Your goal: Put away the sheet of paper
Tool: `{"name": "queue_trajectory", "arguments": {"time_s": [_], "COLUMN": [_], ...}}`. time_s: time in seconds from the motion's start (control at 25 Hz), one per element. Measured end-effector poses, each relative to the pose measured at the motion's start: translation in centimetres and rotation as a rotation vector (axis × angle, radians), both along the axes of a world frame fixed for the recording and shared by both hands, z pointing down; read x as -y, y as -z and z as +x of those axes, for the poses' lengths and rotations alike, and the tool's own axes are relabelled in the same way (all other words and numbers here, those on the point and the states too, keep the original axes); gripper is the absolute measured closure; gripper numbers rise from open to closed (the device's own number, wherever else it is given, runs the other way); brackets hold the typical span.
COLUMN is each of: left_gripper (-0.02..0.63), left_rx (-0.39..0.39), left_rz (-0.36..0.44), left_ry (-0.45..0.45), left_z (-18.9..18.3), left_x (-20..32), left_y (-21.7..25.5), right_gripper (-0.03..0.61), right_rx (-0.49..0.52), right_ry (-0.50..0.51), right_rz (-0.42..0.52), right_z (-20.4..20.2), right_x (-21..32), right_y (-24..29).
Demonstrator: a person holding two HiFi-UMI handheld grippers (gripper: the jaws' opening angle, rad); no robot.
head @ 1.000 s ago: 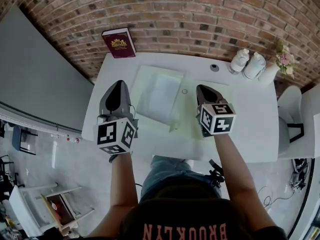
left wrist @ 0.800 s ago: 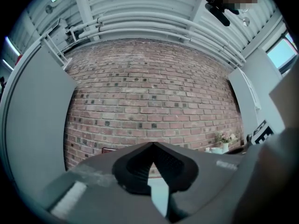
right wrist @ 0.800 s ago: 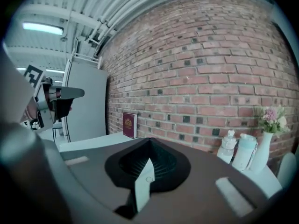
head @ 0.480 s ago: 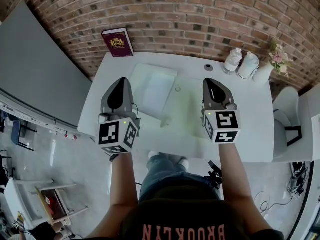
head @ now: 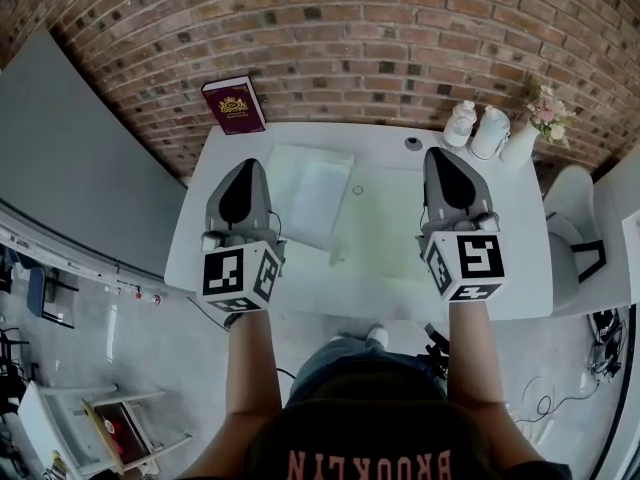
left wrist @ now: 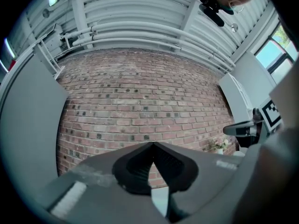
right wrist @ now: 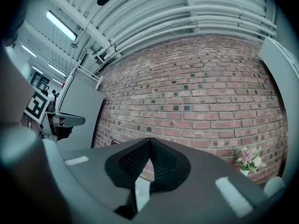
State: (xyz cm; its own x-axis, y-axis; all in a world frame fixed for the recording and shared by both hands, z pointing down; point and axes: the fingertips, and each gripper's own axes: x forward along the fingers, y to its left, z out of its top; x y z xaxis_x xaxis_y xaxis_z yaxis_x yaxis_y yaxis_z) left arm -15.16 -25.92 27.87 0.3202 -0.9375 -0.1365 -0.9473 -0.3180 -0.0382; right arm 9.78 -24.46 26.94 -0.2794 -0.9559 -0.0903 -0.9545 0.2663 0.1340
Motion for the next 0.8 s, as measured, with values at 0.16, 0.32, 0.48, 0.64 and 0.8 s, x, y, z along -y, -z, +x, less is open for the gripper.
{"name": "queue_trajectory", "arguments": {"time_s": [0.16, 0.32, 0.48, 0.64, 0.8], "left_gripper": [0.620, 0.620, 0.620, 0.620, 0.620], "left_rx": [0.036, 0.056, 0.053, 0.045, 0.043], "left_rz": [0.039, 0.080, 0.090, 0.083, 0.079], "left_ry": [-0.027, -0.030, -0.041, -0.042, -0.041], "left_z": [0.0, -0.3, -0.3, -0.5, -0.7], "left_x": [-0.2, -0.3, -0.2, -0.3, -0.6], "left_y": [2.0, 4.1, 4.7, 4.5, 4.5], "right_gripper": [0.578, 0.578, 0.578, 0.578, 0.578], "right_rx": [0.022, 0.008, 0.010, 0.007, -0.005], "right_ry": [-0.011, -0.007, 0.002, 0.000, -0.009], "right_rz": [0.021, 0.052, 0.066, 0.072, 0.073], "right_z": [-0.1, -0.6, -1.1, -1.1, -0.9], "right_x": [-0.7, -1.1, -1.4, -1.7, -2.0], "right_y": [1.8, 3.8, 4.7, 4.8, 5.1]}}
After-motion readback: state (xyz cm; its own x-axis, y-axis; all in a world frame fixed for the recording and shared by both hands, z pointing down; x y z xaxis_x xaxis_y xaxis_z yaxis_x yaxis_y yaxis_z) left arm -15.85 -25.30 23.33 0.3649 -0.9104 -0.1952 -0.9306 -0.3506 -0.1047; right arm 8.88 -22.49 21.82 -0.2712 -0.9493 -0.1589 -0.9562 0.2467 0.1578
